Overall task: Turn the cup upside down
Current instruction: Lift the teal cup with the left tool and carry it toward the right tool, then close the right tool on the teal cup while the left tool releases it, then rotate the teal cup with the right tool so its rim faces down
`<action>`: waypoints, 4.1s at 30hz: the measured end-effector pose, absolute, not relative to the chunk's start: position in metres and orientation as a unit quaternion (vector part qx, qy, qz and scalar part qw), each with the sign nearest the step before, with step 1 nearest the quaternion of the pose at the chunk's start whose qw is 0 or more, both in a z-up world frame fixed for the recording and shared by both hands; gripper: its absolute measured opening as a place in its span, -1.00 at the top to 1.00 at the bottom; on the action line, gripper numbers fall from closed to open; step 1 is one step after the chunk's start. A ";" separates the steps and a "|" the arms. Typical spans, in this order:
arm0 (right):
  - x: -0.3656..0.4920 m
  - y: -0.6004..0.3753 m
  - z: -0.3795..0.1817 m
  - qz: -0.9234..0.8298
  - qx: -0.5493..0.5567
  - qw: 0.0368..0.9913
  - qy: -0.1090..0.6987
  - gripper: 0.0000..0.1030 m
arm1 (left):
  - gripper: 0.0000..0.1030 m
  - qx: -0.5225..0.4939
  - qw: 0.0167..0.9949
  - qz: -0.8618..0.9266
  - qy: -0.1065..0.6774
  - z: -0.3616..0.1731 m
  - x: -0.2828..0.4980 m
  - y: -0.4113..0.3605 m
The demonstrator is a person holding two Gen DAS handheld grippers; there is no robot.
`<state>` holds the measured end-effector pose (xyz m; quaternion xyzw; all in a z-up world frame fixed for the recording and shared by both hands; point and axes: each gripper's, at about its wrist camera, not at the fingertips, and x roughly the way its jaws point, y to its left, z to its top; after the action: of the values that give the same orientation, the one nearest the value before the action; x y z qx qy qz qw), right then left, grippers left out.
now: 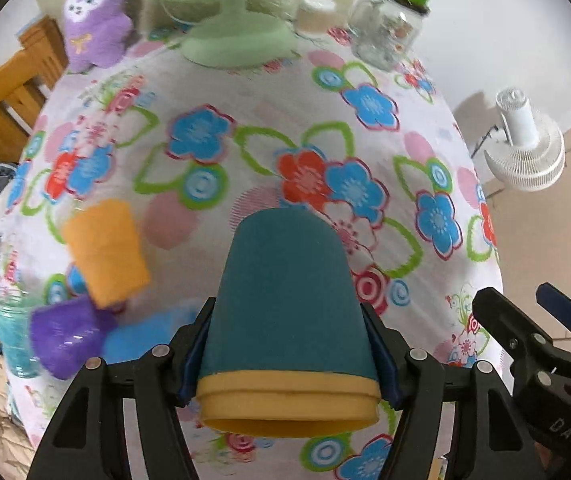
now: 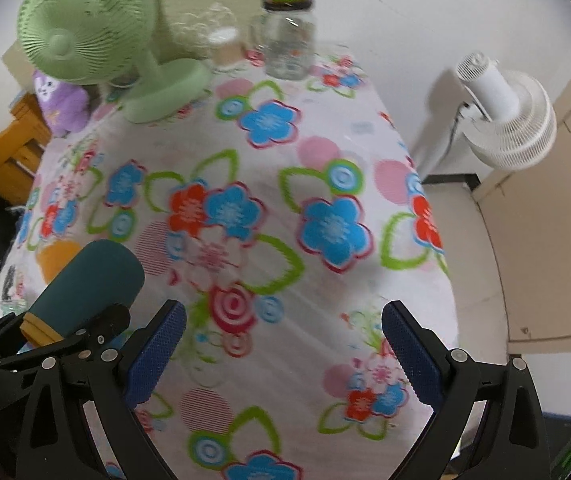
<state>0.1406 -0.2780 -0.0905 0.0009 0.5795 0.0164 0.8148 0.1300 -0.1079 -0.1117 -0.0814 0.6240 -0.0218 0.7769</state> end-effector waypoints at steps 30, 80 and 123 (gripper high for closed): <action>0.134 -0.288 -0.132 0.031 -0.007 0.785 0.618 -0.93 | -0.78 -0.039 0.745 -0.027 0.666 -0.151 0.104 -0.142; 0.143 -0.212 -0.156 0.077 -0.011 0.777 0.625 -0.32 | -0.91 0.048 0.740 -0.041 0.670 -0.141 0.116 -0.093; 0.125 -0.262 -0.111 0.084 0.005 0.928 0.364 -0.33 | -0.91 0.040 0.774 -0.047 0.630 -0.152 0.138 -0.139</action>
<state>0.1245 -0.2615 -0.1109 0.0048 0.3638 0.0835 0.9277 0.1375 -0.1394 -0.1519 0.0395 0.6305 -0.0473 0.7738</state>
